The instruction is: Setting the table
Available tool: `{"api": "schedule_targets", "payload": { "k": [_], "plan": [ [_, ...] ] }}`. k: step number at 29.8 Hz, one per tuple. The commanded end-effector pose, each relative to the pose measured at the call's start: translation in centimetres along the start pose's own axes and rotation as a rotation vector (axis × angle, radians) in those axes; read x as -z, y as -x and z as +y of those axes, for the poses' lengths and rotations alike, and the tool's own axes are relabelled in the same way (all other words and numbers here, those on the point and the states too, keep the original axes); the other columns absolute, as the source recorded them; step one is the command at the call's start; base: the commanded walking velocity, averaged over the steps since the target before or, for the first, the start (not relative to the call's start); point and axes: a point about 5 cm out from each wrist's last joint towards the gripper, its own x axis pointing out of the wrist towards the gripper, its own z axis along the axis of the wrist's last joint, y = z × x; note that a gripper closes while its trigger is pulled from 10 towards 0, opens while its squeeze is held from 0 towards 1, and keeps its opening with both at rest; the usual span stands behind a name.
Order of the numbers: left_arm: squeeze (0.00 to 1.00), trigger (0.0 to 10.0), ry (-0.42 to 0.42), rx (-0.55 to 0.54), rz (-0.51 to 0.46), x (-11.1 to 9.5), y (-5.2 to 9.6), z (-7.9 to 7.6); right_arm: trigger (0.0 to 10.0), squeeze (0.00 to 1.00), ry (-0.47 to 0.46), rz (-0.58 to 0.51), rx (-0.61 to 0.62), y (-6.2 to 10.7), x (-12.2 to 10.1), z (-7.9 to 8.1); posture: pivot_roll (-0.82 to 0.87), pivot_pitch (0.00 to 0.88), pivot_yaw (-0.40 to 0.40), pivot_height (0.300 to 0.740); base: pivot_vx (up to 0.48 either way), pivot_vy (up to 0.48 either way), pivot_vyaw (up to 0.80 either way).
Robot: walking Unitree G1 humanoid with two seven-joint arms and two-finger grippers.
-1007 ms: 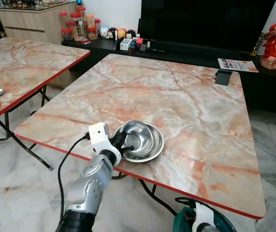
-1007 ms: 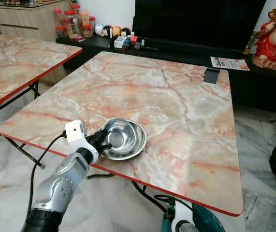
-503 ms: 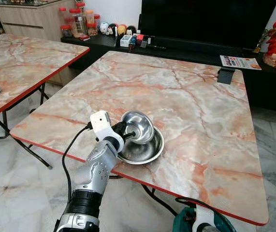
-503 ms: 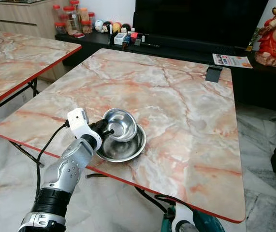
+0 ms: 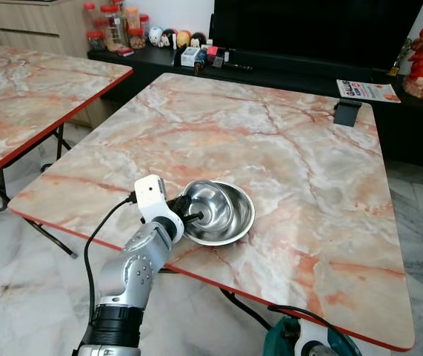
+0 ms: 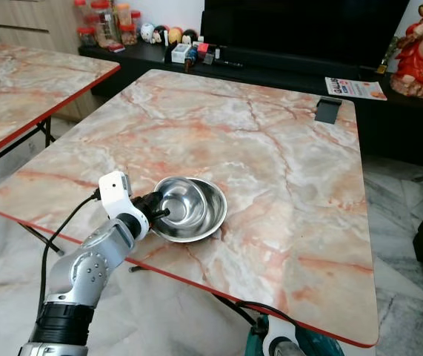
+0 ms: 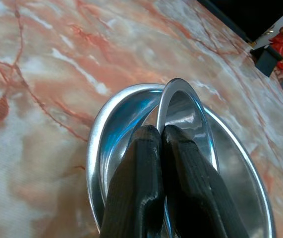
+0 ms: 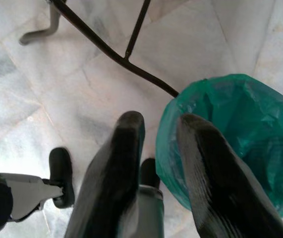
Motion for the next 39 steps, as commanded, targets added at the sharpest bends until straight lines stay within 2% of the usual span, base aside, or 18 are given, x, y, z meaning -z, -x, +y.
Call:
{"api": "schedule_targets", "payload": {
  "k": [1,7,12,19,20,21,22,30,36,37,38,39],
  "plan": [
    [0.00,10.0,-0.014,0.027,0.004,-0.2,0.2,-0.8,10.0,0.00,0.001,-0.013,0.005,-0.1,-0.5,-0.2,0.06,0.011,-0.034,0.740,0.000,0.000,0.00],
    [0.00,10.0,-0.031,0.059,0.052,0.2,0.2,-1.5,10.0,0.00,0.004,-0.017,0.003,-0.1,-0.7,-0.2,0.06,0.009,-0.038,0.740,0.000,0.000,0.00],
    [0.00,10.0,-0.042,0.038,0.102,0.8,0.1,-1.5,10.0,0.00,0.002,-0.019,0.007,-0.1,-0.7,-0.3,0.05,0.004,-0.036,0.740,0.000,0.000,0.00],
    [0.00,10.0,-0.059,0.016,0.111,0.8,0.3,-1.3,10.0,0.00,0.002,-0.017,0.007,-0.1,-0.7,-0.3,0.05,0.004,-0.035,0.740,0.000,0.000,0.00],
    [0.44,10.0,-0.061,0.009,0.111,0.7,0.3,-1.2,10.0,0.00,0.002,-0.017,0.006,-0.1,-0.7,-0.2,0.05,0.004,-0.035,0.740,0.000,0.000,0.00],
    [0.44,10.0,-0.061,0.008,0.112,0.7,0.3,-1.1,10.0,0.00,0.003,-0.017,0.006,-0.1,-0.7,-0.2,0.05,0.004,-0.035,0.740,0.000,0.000,0.00],
    [1.00,10.0,-0.061,0.006,0.111,0.6,0.3,-1.1,10.0,0.00,0.002,-0.017,0.005,-0.1,-0.7,-0.2,0.06,0.003,-0.034,0.740,0.000,0.000,0.00],
    [1.00,10.0,-0.069,0.002,0.091,0.0,0.3,-1.0,10.0,0.00,0.001,-0.018,0.002,-0.1,-0.8,-0.1,0.06,0.000,-0.036,0.740,0.000,0.000,0.00],
    [1.00,10.0,-0.115,-0.014,0.080,-0.4,0.2,-0.9,10.0,0.00,0.002,-0.019,0.002,-0.2,-0.8,-0.1,0.06,0.000,-0.037,0.740,0.000,0.000,0.00],
    [0.37,10.0,-0.122,-0.013,0.079,-0.4,0.2,-0.9,10.0,0.00,0.002,-0.019,0.002,-0.2,-0.9,-0.1,0.06,0.000,-0.037,0.740,0.000,0.000,0.00],
    [0.37,10.0,-0.126,-0.011,0.078,-0.4,0.2,-0.9,10.0,0.00,0.002,-0.019,0.002,-0.2,-0.9,-0.1,0.06,0.000,-0.037,0.740,0.000,0.000,0.00],
    [0.00,10.0,-0.136,-0.009,0.074,-0.6,0.3,-0.9,10.0,0.00,0.002,-0.019,0.001,-0.2,-0.9,0.0,0.06,0.000,-0.037,0.740,0.000,0.000,0.00]
  ]
}}
